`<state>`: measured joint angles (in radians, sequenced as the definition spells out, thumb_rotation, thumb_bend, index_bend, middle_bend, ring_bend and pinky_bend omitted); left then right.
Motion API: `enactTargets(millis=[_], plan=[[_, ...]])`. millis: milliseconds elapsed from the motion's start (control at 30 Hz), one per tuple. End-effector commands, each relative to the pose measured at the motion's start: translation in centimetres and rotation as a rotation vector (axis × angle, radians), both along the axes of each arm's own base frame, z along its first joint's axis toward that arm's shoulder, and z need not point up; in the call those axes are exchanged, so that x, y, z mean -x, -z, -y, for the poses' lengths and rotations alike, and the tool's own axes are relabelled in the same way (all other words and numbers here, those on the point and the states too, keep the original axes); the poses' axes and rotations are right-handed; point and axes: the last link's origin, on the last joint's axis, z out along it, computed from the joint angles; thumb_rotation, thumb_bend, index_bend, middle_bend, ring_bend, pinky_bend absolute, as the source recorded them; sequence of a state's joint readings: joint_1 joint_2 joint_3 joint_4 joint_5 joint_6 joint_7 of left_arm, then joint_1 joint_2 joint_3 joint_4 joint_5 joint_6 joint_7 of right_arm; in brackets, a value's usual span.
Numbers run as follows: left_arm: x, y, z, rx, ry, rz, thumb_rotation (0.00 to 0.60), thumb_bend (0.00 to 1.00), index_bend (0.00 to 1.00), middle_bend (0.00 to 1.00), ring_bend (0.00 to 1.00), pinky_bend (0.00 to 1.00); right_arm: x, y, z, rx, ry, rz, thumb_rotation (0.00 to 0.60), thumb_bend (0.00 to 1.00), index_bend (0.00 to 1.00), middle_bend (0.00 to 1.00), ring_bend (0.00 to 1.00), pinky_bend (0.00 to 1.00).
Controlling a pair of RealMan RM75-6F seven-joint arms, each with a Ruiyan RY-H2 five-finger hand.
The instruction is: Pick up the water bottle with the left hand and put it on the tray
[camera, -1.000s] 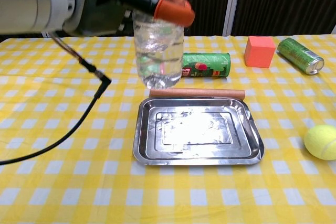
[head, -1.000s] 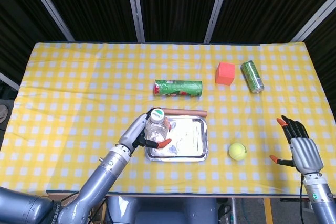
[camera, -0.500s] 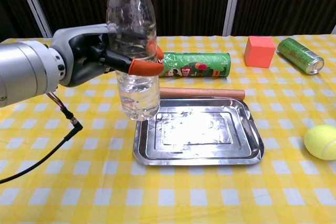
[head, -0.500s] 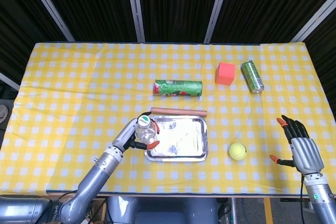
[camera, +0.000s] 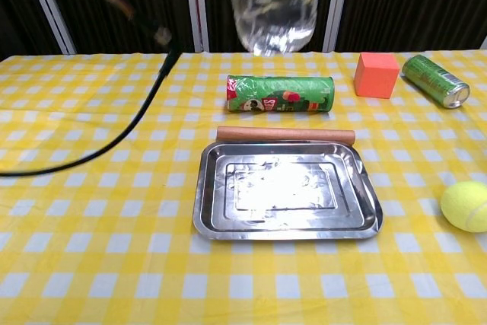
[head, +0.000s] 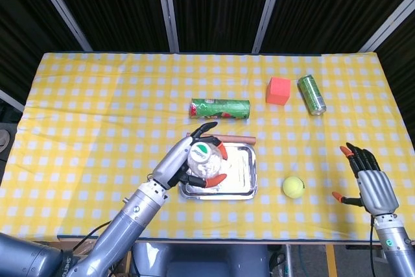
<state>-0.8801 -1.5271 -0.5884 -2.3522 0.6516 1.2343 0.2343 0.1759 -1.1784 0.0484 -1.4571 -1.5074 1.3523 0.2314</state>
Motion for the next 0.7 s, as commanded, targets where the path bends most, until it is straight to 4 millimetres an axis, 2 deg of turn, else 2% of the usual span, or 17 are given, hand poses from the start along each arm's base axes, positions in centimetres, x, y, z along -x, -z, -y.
enactTargets(millis=[33,133,233,400,500,600,700], plan=[[-2.3,-2.0,-0.9,-0.083,0.006,0.009,0.6,0.46,0.68,0.59,0.05,0.04,-0.1,0.0,0.0,-0.001,-0.001,0.0,0.6,0.05,0.01,0.0,0.0,0.0],[-1.3,-1.9,-1.3,-0.078,-0.039,-0.01,0.6,0.46,0.68,0.59,0.05,0.04,-0.2,0.0,-0.1,0.0,-0.004,0.002,0.6,0.05,0.01,0.0,0.0,0.0],[2.0,-0.9,-1.5,-0.041,-0.125,-0.069,0.6,0.46,0.68,0.58,0.05,0.04,-0.2,-0.1,-0.2,0.003,-0.004,0.006,0.6,0.05,0.01,0.0,0.0,0.0],[9.9,0.5,-0.2,0.078,-0.265,-0.139,0.6,0.46,0.68,0.58,0.05,0.04,-0.2,-0.2,-0.2,0.004,-0.004,0.008,0.6,0.05,0.01,0.0,0.0,0.0],[13.5,1.4,-0.3,0.13,-0.313,-0.144,0.6,0.46,0.68,0.58,0.05,0.04,-0.2,-0.1,-0.2,0.002,-0.001,0.005,0.6,0.05,0.01,0.0,0.0,0.0],[16.4,1.8,-1.2,0.14,-0.345,-0.118,0.6,0.46,0.68,0.58,0.05,0.04,-0.1,0.0,-0.1,0.001,0.001,0.002,0.6,0.05,0.01,0.0,0.0,0.0],[17.6,1.6,-1.6,0.144,-0.331,-0.088,0.6,0.46,0.68,0.57,0.05,0.04,0.0,0.1,-0.1,-0.013,0.012,-0.004,0.6,0.05,0.01,0.0,0.0,0.0]])
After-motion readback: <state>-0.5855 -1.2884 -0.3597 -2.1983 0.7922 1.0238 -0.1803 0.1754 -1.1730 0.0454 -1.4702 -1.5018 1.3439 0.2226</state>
